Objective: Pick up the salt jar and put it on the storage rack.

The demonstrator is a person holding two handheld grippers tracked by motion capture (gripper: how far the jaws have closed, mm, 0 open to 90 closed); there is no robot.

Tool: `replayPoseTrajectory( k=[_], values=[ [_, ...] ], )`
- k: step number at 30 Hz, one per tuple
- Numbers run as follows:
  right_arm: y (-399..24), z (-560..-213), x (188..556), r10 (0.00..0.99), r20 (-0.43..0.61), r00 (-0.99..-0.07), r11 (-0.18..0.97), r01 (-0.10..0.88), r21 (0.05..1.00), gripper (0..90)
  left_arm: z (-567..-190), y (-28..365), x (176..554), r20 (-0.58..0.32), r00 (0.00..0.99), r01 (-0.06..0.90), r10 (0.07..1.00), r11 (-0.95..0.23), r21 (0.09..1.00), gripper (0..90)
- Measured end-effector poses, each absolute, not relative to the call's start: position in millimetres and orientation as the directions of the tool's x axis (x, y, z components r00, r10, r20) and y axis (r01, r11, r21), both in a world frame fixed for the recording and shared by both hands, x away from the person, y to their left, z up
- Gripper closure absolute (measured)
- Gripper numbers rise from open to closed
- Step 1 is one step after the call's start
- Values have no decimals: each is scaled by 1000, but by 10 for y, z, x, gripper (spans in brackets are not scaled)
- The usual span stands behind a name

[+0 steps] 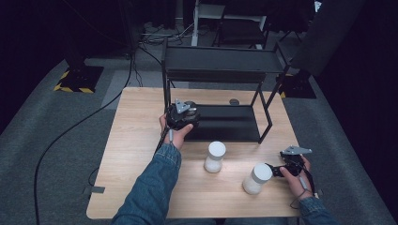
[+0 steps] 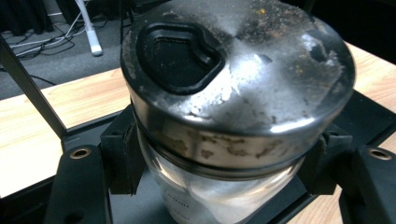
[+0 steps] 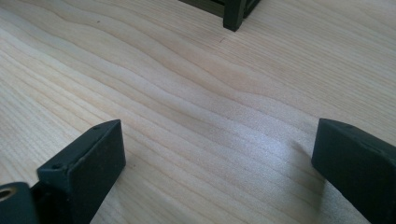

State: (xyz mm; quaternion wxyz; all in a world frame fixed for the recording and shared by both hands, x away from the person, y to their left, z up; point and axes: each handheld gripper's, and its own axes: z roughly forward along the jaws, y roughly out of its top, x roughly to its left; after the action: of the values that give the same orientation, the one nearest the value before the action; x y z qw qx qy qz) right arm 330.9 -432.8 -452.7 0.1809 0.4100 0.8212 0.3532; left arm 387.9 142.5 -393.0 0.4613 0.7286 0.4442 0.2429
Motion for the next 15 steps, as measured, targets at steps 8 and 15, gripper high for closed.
replayPoseTrajectory(
  k=[8, 15],
  values=[
    [-4337, -4528, 3307, 798, -8, -602, 417, 543, 729, 27, -4039, 1400, 3987, -58, 486, 439, 872, -186, 879, 298],
    [-4341, -4527, 3305, 797, -7, -604, 417, 543, 729, 27, -4093, 1369, 4042, -50, 475, 452, 879, -195, 871, 298]
  ],
)
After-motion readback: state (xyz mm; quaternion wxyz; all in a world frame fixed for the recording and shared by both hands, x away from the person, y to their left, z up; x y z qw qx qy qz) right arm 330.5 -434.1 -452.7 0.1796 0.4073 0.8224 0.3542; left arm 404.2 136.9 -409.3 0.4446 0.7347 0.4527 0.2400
